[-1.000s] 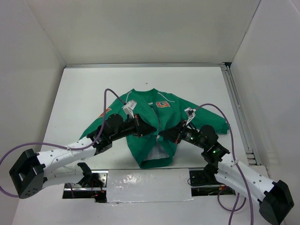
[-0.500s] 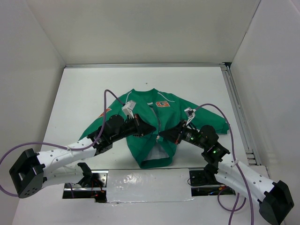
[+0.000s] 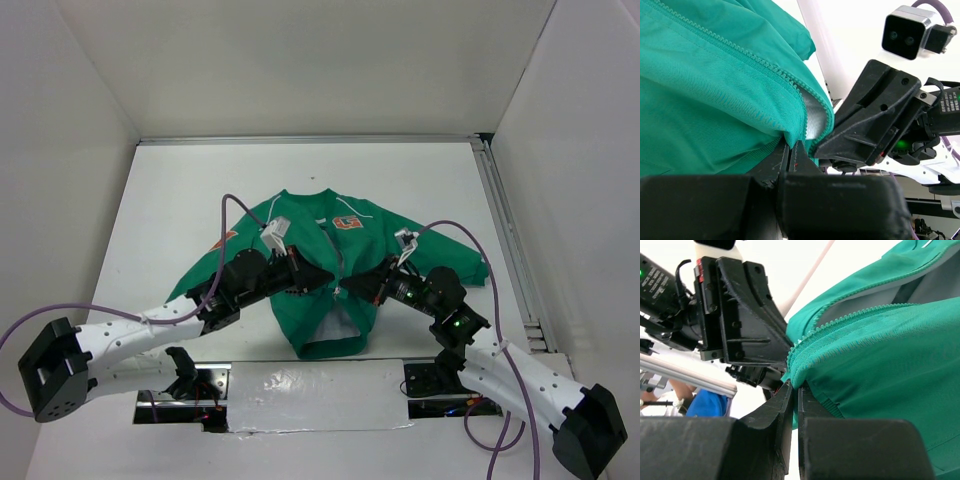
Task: Zip up the jacket
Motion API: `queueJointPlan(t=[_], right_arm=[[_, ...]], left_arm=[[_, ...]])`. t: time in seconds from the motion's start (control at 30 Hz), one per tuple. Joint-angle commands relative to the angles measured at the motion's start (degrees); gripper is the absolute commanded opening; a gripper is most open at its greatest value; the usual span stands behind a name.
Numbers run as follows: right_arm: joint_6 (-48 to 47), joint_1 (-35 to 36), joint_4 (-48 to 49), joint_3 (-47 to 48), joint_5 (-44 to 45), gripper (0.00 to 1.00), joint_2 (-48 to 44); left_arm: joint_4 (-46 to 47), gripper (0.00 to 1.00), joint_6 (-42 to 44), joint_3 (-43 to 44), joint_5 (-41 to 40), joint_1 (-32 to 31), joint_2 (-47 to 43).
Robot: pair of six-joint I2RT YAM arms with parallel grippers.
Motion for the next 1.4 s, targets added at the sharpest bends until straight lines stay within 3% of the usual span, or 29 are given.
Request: queueJointPlan(t=[0.0,0.2,0.63,1.37], right_arm=[[-1.15,-0.54,0.89,2.33,2.39,0.00,-0.04],[-1.67,-0.63,1.14,1.36,3.98,0.00,-1.18],[-5.63,0.34,2.81,1.27,-5.51,0.00,-2.32],[-5.54,0.34,3.52,3.73,-3.76,0.00,0.75]], left_arm=[[3.17,0.00,0.02,0.46,-0.38,-0.82,-2.17],[3.08,0.00,0.11,-0.16,-0.64,-0.99,-3.31],[-0.43,0.00,-2.53,1.33,-4.33,-1.08,-2.17],[1.50,0.00,-1.38,0.81,-4.68,-1.52,-2.17]])
